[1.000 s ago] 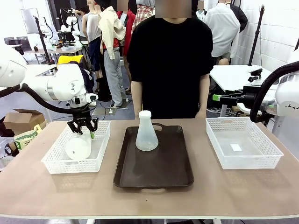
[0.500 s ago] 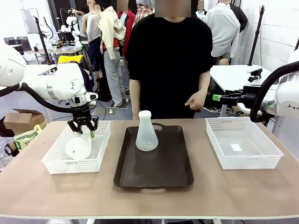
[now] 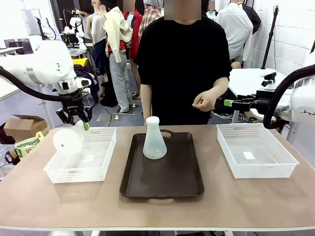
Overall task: Prepare the laboratory tools.
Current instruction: Place the picked Big flask upright in the Handle tray as directed by the person.
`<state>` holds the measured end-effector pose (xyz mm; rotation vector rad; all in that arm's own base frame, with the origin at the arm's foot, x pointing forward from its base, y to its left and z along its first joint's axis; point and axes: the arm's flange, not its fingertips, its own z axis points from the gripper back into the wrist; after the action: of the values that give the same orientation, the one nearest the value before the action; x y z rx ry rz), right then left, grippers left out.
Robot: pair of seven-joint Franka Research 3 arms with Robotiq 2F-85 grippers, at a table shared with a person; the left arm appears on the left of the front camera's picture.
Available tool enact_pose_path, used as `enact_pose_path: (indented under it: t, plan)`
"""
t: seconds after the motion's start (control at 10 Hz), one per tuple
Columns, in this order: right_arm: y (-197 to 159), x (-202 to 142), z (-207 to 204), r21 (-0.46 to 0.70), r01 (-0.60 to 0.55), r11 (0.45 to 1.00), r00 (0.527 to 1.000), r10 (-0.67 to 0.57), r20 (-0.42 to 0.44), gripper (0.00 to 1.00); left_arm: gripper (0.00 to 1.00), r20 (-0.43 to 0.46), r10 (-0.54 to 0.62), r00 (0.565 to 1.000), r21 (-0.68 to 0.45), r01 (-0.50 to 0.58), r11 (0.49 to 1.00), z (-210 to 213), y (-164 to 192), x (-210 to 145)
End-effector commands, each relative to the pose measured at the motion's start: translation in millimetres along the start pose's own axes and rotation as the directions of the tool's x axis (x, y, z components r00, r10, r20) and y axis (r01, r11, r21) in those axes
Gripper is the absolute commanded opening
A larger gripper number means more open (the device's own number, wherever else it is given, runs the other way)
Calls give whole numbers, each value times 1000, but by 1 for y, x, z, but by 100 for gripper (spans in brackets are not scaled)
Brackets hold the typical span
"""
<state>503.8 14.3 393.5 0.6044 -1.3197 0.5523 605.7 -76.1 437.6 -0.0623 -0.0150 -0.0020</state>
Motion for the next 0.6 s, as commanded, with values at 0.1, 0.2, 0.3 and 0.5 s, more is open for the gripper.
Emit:
enact_pose_path:
  t: [0.1, 0.2, 0.3, 0.5]
  plan:
    - [0, 0, 0, 3, -8, 1000, 1000, 8, -10, 100, 0, 69, -32, 997, -94, 39, 995, 9, 11, -23]
    - [0, 0, 0, 3, -8, 1000, 1000, 8, -10, 100, 0, 93, -26, 995, -122, 37, 992, 11, 11, -26]
    - [0, 0, 0, 3, -8, 1000, 1000, 8, -10, 100, 0, 104, -7, 995, -148, 22, 989, 12, 11, -27]
    - [0, 0, 0, 3, -8, 1000, 1000, 8, -10, 100, 0, 74, -9, 997, -101, 16, 995, 16, 7, -20]
